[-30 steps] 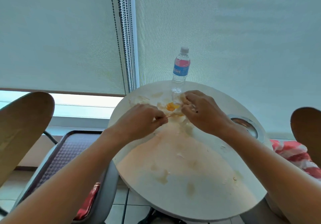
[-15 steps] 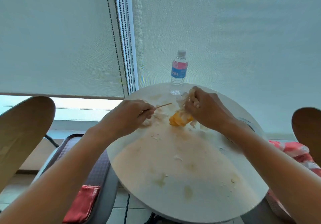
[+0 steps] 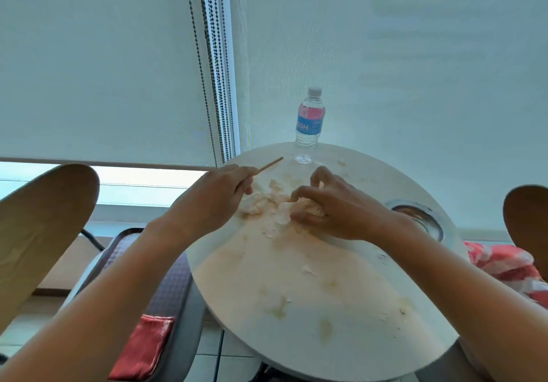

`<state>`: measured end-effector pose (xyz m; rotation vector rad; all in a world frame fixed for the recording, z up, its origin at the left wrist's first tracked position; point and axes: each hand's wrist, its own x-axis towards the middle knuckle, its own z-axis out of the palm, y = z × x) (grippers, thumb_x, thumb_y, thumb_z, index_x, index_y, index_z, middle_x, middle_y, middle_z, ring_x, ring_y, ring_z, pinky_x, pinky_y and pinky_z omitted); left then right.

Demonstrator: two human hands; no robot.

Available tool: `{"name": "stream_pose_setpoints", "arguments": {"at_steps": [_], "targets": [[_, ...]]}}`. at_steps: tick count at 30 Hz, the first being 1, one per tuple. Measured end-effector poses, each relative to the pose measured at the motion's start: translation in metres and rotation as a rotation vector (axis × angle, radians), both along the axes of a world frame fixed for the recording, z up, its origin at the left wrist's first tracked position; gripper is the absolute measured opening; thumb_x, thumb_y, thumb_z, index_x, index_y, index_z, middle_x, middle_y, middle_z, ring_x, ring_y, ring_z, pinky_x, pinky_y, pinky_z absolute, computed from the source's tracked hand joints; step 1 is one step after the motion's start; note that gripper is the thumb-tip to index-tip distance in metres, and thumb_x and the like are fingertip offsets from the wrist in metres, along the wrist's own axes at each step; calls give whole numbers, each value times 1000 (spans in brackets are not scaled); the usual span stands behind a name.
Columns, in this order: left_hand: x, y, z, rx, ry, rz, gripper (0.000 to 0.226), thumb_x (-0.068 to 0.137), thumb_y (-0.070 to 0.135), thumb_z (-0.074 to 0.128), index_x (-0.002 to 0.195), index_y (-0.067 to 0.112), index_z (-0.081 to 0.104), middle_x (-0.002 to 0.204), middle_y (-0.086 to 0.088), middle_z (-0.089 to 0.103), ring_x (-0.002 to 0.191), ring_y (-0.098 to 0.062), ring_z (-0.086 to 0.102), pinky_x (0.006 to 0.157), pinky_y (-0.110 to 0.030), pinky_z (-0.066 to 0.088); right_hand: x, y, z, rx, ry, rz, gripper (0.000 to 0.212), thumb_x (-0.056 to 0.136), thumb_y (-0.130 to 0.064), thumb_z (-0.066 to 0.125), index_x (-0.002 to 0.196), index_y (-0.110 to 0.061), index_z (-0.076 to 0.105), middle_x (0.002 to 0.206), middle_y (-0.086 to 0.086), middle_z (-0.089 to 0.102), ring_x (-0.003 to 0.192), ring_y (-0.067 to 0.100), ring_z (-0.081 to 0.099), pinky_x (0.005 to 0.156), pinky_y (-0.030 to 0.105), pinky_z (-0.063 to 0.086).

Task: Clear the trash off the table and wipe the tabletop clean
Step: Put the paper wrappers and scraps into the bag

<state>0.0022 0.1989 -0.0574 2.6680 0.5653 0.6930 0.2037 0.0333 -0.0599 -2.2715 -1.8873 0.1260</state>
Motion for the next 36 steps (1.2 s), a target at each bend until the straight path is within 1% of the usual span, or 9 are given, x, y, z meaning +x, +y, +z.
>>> {"name": "stream_pose_setpoints", "arguments": {"at_steps": [3, 7, 13, 16, 21, 25, 28, 31, 36], "targets": [[-2, 1, 1, -15, -12, 3, 30, 103, 20, 45, 128, 21, 62, 94, 10, 66, 91, -12, 63, 88, -30, 47, 2, 4, -7, 16, 21, 6, 31, 92, -57, 58, 119, -43, 51, 132, -3, 38, 112, 20, 50, 88, 40, 50], [-6, 4, 4, -31, -25, 11, 30, 103, 20, 45, 128, 21, 61, 94, 11, 67, 94, -10, 62, 90, -29, 47, 2, 6, -10, 32, 9, 15, 21, 95, -38, 61, 112, -29, 52, 109, -3, 52, 93, 18, 45, 73, 31, 37], [-12, 9, 9, -61, -71, 36, 31, 104, 20, 43, 130, 20, 59, 91, 12, 66, 93, -9, 61, 87, -27, 46, -2, -2, 7, 194, 141, -22, 23, 92, -23, 66, 90, -20, 43, 89, -1, 56, 77, 24, 50, 66, 37, 41], [-12, 9, 12, -86, -82, 31, 29, 104, 19, 41, 126, 22, 59, 89, 12, 65, 82, 4, 57, 72, -9, 37, -3, -6, 16, 214, 127, -63, 23, 93, -22, 64, 92, -18, 41, 87, -2, 56, 74, 23, 49, 59, 30, 38], [-11, 4, 18, -122, -95, -3, 27, 104, 17, 39, 121, 21, 60, 86, 8, 64, 78, 12, 54, 67, -3, 34, -8, -18, 33, 290, 217, -118, 21, 95, -19, 61, 108, -24, 45, 90, -7, 65, 69, 16, 62, 45, 21, 47], [-1, -5, 20, -141, -80, -73, 27, 104, 20, 38, 121, 24, 59, 87, 9, 63, 82, 6, 56, 69, -6, 37, -16, -35, 42, 337, 176, -88, 46, 97, -13, 57, 134, -39, 54, 109, -11, 69, 89, 8, 67, 72, 18, 53], [11, -18, 20, -112, -67, -135, 26, 103, 23, 38, 120, 28, 58, 86, 11, 63, 80, -1, 58, 73, -25, 44, -13, -53, 44, 367, 119, -163, 26, 95, -16, 62, 112, -34, 70, 98, -2, 63, 83, 14, 63, 79, 25, 49], [26, -37, 21, -122, -57, -194, 27, 103, 20, 39, 120, 26, 58, 88, 9, 60, 76, -3, 55, 69, -17, 40, -10, -74, 48, 371, 93, -224, 15, 93, -25, 60, 91, -39, 66, 91, -7, 61, 80, 12, 62, 76, 30, 50], [57, -79, 24, -150, -51, -282, 29, 103, 16, 40, 124, 21, 59, 86, 10, 51, 71, -4, 48, 70, -22, 34, -2, -126, 59, 431, 146, -344, 37, 97, -15, 52, 72, -41, 58, 86, -2, 62, 81, 12, 61, 73, 25, 44]]}}
